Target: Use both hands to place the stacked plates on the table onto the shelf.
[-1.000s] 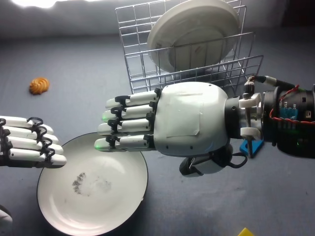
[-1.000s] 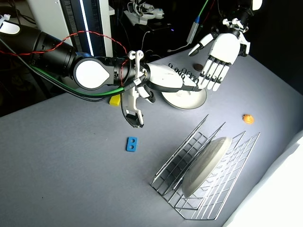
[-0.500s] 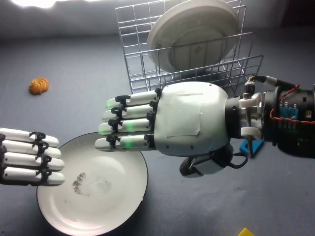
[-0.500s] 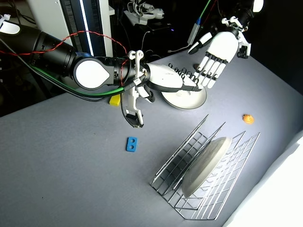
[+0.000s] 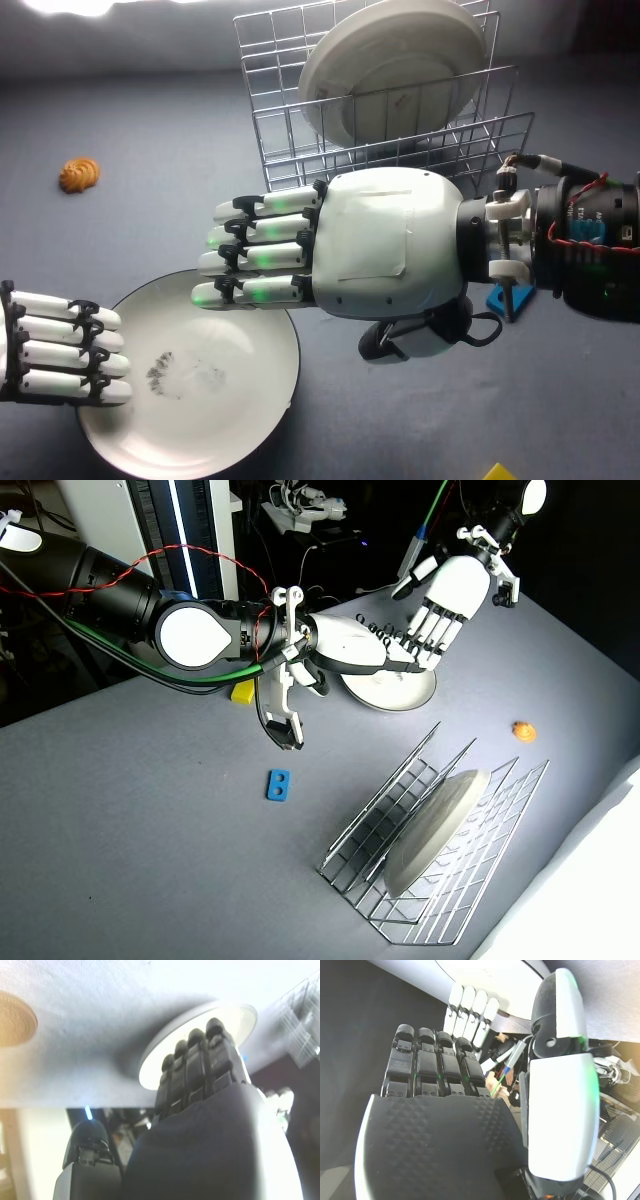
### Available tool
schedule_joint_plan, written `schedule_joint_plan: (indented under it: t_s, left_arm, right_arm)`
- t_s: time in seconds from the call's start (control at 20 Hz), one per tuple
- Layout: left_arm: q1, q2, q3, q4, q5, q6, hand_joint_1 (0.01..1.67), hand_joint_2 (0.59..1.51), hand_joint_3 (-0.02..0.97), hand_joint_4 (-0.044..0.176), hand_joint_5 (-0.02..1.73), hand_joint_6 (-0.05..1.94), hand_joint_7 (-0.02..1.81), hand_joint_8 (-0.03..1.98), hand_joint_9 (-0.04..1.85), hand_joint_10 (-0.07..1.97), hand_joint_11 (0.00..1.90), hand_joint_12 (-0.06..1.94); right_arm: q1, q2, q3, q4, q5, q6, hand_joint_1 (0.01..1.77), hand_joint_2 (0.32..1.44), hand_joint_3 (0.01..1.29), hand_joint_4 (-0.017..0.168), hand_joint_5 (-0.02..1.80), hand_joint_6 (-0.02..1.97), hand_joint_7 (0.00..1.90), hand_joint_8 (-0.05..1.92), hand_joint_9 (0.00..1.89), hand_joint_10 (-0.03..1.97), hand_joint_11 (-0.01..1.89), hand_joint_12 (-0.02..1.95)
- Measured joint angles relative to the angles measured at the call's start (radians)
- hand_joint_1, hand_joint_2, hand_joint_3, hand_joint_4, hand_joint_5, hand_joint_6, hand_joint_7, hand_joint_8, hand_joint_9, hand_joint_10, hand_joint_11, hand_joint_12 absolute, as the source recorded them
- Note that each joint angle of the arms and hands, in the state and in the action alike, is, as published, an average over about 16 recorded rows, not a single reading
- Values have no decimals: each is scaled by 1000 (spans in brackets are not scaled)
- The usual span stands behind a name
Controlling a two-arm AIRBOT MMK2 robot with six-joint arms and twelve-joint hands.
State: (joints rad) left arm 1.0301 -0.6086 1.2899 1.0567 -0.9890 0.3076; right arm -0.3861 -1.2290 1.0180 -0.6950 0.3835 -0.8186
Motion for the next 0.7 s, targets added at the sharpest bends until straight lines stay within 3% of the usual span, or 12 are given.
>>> schedule_joint_plan:
  t_s: [0.7]
  left_arm:
    - [39,-6,-30,-46,115,-11,14,1158,15,-2,49,-10,62,6,50,6,17,-9]
  right_arm:
    - [-8,5,-16,0,3,-21,1052,967,16,6,16,24,13,14,21,4,20,-7]
